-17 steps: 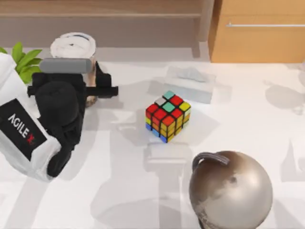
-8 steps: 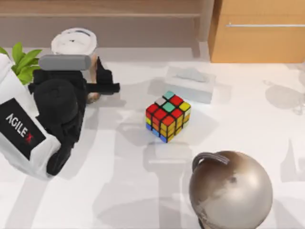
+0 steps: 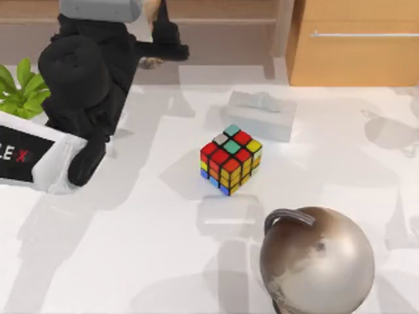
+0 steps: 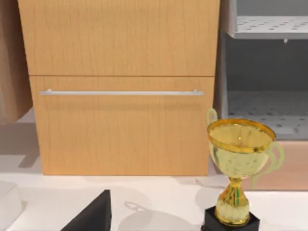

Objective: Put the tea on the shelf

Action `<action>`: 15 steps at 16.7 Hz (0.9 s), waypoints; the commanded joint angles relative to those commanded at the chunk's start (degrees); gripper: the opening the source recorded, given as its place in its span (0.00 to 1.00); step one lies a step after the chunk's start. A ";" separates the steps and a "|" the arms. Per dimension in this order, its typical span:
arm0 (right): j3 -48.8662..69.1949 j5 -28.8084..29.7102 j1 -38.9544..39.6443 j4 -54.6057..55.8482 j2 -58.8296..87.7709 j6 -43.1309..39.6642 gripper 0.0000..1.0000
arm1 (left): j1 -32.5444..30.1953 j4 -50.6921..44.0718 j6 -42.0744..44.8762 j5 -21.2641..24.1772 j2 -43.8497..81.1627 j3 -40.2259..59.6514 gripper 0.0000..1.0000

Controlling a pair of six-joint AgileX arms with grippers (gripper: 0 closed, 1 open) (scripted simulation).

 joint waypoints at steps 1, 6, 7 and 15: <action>0.00 0.00 0.00 0.00 0.00 0.00 1.00 | 0.73 -2.73 0.36 1.09 -1.33 1.65 0.00; 0.00 0.00 0.00 0.00 0.00 0.00 1.00 | 7.97 -18.43 1.91 6.08 -4.82 10.33 0.00; 0.00 0.00 0.00 0.00 0.00 0.00 1.00 | 9.84 -21.67 2.06 6.98 -5.03 12.03 0.00; 0.00 0.00 0.00 0.00 0.00 0.00 1.00 | 23.11 -41.41 1.36 12.67 -5.10 22.79 0.00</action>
